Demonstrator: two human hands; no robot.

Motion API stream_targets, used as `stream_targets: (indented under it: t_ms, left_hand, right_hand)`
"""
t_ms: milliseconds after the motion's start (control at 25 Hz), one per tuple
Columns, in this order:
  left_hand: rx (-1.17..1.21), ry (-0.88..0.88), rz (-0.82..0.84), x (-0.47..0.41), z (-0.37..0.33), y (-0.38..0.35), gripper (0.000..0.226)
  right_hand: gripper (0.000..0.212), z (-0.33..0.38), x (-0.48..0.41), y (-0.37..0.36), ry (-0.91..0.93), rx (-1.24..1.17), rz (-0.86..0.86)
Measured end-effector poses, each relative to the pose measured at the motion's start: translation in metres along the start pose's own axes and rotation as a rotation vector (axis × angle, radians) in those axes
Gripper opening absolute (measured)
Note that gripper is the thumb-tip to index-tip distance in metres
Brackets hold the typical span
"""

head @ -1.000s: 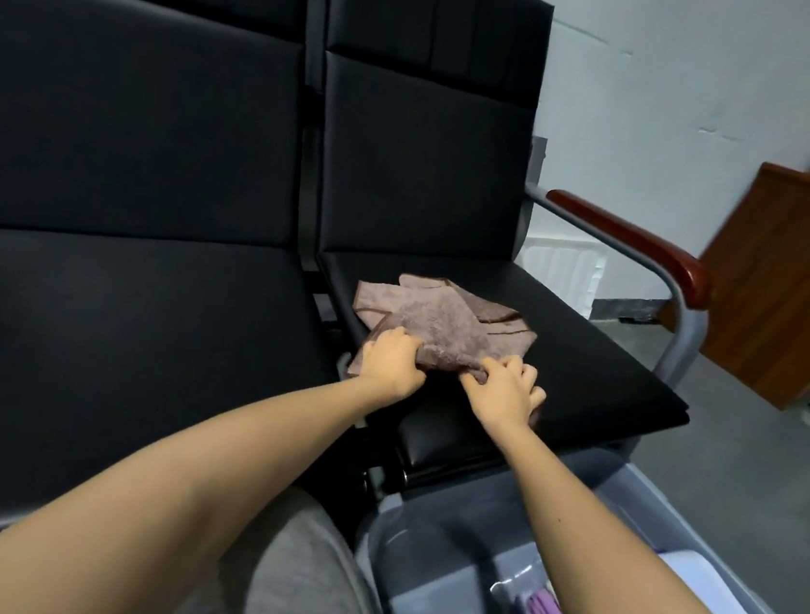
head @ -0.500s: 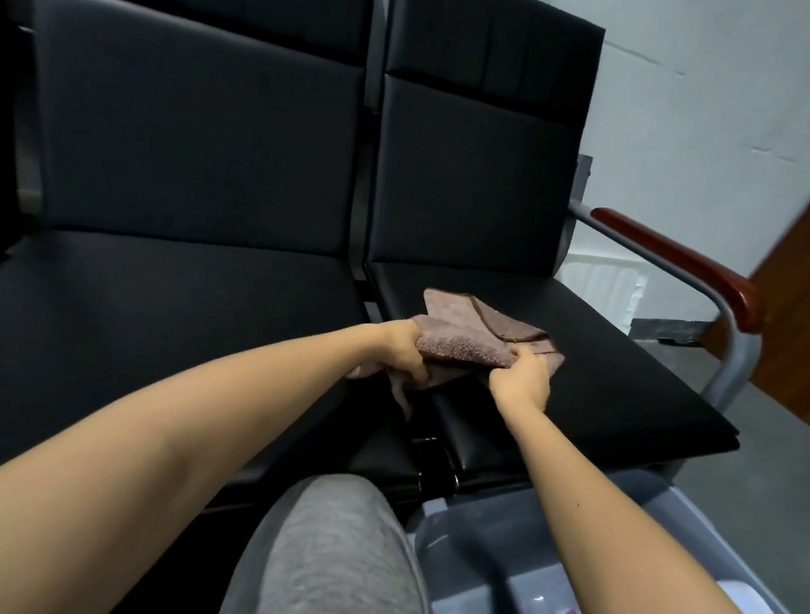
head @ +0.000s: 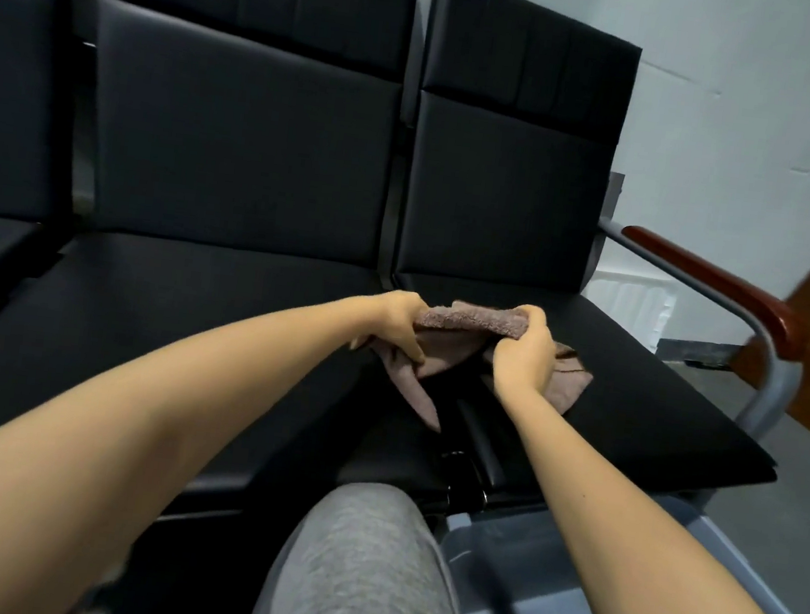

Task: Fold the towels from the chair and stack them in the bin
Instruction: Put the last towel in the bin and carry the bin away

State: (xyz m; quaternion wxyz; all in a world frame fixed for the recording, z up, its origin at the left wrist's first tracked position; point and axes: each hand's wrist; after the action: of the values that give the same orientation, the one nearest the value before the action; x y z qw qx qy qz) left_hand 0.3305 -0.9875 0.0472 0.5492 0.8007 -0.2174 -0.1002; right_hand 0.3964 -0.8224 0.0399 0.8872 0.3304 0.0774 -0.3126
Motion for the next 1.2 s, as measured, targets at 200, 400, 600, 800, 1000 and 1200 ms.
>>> stream_targets:
  t_ms: [200,400,600,800,1000,1200]
  left_hand:
    - [0.126,0.343,-0.381,0.027,0.036,0.031,0.037]
    - [0.709,0.52,-0.051,0.061,0.106,0.047,0.014]
    - [1.169,0.476,-0.26,0.086,0.158,0.084,0.028]
    - [1.269,0.178,-0.864,0.08,0.176,0.134,0.034]
    - [0.452,0.171,-1.079,0.103,0.197,0.148,0.036]
    - [0.338,0.177,-0.443,0.154,0.209,0.129,0.027]
  right_hand:
    - [0.03,0.026,-0.008,-0.033,0.018,0.003,0.219]
    - [0.037,0.058,-0.012,-0.072,0.246,0.237,0.692]
    - [0.017,0.102,-0.027,-0.101,0.435,0.397,0.755]
    - [0.04,0.167,-0.042,-0.115,0.398,0.151,0.291]
    - [0.044,0.186,-0.038,-0.115,0.46,0.125,0.219]
    - [0.019,0.143,-0.028,-0.116,0.591,0.315,0.768]
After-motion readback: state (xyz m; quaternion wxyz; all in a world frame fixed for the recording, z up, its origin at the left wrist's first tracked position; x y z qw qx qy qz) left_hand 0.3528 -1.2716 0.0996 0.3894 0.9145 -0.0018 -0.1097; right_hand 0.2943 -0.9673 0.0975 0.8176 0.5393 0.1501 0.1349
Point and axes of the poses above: each hand's wrist, its own x-axis away from the middle knuckle, its own y-axis out of the back of the hand, z = x × y, and after that the axes turned 1 degree about z, right-handed
